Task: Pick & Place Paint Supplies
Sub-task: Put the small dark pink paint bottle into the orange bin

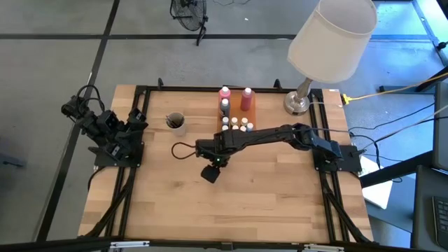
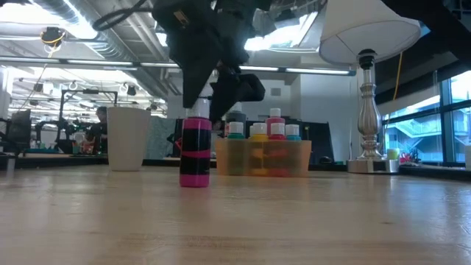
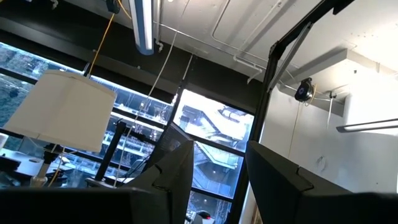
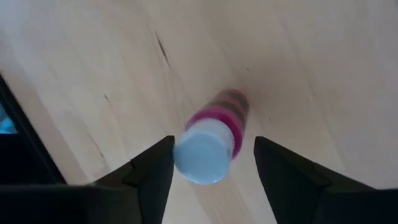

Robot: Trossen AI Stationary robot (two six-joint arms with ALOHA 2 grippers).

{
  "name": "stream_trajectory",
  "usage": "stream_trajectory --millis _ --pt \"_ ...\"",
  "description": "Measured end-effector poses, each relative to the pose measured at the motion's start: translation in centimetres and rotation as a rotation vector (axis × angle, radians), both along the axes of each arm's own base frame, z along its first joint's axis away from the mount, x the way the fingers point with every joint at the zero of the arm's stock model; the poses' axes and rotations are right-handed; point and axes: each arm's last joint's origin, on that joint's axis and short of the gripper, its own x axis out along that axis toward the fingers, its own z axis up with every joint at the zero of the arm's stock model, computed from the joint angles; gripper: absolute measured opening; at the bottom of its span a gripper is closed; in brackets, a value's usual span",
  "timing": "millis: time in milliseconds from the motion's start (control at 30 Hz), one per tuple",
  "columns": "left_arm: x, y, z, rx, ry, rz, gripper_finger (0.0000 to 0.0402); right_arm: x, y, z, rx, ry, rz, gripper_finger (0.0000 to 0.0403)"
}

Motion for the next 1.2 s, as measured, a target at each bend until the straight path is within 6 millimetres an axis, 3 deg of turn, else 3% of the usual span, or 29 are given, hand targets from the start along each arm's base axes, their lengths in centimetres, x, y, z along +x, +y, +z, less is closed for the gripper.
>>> stream_trajectory --millis 233,1200 --pt "0.0 0.0 0.0 0.0 0.0 0.0 0.0143 0.3 0.0 1.3 -0.001 -0.049 0.019 0.0218" --pt "0.0 0.0 0.0 0.005 -0.005 -0.009 0.0143 0.0 -0.1 1.2 -0.015 -0.018 0.019 0.0217"
